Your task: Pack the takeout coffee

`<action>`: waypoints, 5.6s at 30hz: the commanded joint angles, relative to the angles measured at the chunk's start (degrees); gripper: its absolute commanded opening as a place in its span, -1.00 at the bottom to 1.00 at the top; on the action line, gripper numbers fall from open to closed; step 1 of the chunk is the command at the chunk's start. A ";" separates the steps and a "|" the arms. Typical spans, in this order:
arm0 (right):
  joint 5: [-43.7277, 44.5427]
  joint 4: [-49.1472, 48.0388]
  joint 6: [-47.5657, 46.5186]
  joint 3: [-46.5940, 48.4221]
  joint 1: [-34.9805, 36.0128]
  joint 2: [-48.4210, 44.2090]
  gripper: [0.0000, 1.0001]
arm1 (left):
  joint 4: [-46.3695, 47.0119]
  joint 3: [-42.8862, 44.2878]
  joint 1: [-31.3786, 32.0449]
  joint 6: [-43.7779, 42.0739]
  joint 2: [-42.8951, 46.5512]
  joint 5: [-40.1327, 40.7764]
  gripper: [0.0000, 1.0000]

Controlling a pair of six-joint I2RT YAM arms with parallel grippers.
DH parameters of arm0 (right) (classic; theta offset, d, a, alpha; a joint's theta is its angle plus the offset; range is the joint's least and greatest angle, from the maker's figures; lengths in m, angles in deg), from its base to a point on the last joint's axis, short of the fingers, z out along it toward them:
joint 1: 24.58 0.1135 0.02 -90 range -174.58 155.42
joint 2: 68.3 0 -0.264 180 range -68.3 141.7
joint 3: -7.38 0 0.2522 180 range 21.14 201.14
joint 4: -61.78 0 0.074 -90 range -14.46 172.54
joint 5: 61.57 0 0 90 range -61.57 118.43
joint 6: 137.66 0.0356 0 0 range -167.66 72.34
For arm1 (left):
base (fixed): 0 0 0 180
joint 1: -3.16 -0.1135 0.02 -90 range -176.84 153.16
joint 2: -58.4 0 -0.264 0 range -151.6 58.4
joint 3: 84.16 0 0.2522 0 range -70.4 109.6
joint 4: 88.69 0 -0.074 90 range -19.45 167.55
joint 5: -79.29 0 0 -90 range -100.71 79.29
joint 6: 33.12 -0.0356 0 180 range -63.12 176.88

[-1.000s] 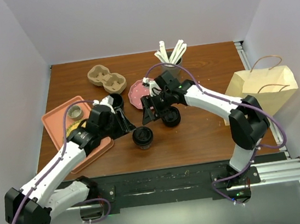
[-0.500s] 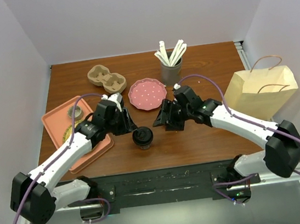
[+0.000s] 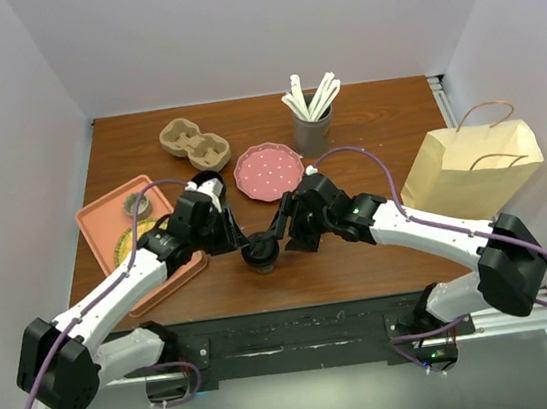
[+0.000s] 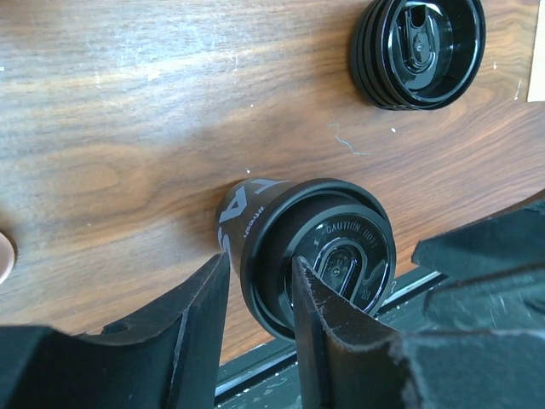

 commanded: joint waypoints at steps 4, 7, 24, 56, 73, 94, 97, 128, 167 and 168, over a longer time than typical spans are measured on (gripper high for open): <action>5.32 -0.02 3.09 0.14 0.84 -0.92 0.35 | 1.83 -3.95 -0.21 3.42 3.42 -2.86 -0.21; 4.44 -1.16 1.95 -0.03 0.93 -0.30 0.31 | 2.53 -4.75 -0.21 5.35 5.00 -3.82 -0.21; -0.39 -1.25 -13.53 -1.52 1.02 -2.15 0.35 | 1.30 -2.90 -0.21 6.25 7.12 -5.93 0.04; -7.34 -18.04 -16.34 -17.52 1.10 -2.14 -0.37 | 5.61 -11.43 -0.12 6.77 6.59 -7.08 -0.13; -0.49 -12.33 -17.75 -19.20 0.93 0.14 -0.42 | 2.98 -13.19 -0.12 5.98 3.25 -2.07 -0.19; -6.44 -5.21 -24.51 -4.17 -3.99 -3.38 0.13 | 4.29 -13.72 -0.12 4.31 2.46 -2.51 -0.19; -12.31 -7.22 -26.36 -3.38 -6.19 -1.97 0.15 | 4.56 -13.80 -0.12 4.22 2.28 -2.60 -0.19; -20.62 -14.43 -28.82 -7.32 -8.74 5.24 -0.26 | 4.47 -13.98 -0.04 4.04 1.58 -2.42 -0.19; -20.35 -14.44 -22.58 -8.29 -10.06 -0.64 0.27 | 3.85 -14.95 -0.04 14.15 4.22 -3.13 -0.17; -19.83 -14.09 -22.49 -8.73 -9.97 -1.17 0.27 | 4.03 -15.12 0.05 14.41 4.30 -3.30 -0.17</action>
